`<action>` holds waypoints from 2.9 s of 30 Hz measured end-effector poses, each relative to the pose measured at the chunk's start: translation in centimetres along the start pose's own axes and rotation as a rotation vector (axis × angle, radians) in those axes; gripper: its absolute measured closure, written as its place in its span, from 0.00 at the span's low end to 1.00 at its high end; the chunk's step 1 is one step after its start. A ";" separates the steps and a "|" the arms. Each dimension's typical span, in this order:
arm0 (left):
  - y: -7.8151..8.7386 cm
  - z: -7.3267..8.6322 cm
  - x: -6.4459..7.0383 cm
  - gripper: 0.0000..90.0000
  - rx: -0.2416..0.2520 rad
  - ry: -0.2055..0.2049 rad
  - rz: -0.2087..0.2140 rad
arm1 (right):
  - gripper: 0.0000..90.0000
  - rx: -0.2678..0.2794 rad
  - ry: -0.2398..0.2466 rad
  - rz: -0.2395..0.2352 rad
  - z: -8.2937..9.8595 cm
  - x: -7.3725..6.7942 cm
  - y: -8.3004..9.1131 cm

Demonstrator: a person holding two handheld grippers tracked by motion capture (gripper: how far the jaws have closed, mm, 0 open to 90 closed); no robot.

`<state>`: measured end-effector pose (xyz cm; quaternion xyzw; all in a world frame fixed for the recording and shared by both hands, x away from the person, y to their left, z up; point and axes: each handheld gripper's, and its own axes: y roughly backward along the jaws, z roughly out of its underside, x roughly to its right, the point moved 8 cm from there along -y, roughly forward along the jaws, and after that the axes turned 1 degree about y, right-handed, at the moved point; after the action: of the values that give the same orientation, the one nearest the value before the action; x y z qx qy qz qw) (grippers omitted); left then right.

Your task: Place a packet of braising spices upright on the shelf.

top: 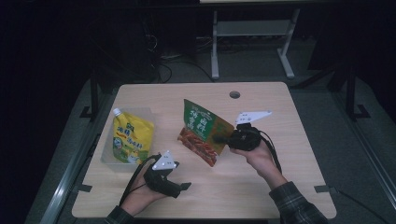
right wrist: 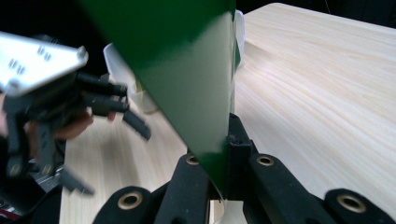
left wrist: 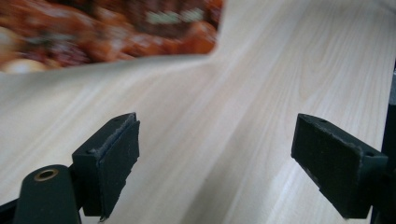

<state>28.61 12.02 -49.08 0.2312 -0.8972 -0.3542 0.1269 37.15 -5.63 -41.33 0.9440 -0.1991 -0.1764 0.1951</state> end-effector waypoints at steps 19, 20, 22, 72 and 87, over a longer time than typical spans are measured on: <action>-1.6 1.1 1.5 0.16 -0.054 -0.026 0.043 | 1.00 -0.003 0.042 -0.029 -8.8 -0.6 -8.0; -1.7 1.1 1.5 0.16 -0.064 -0.035 0.044 | 1.00 -0.001 0.043 -0.032 -9.1 -0.7 -8.3; -1.9 1.1 1.7 0.16 -0.067 -0.041 0.050 | 1.00 -0.001 0.049 -0.030 -10.2 -1.0 -9.1; -2.2 1.3 1.3 0.16 -0.103 -0.072 0.051 | 0.96 -0.057 0.112 0.003 -12.7 -2.5 -23.2; -2.3 1.3 1.5 0.16 -0.104 -0.070 0.052 | 0.49 -0.042 0.096 0.038 -13.1 -2.0 -21.2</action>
<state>27.59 10.55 -51.55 0.1883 -0.8872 -0.4047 0.1167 47.32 17.07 -38.86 0.9432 -0.2038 -0.1310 0.2274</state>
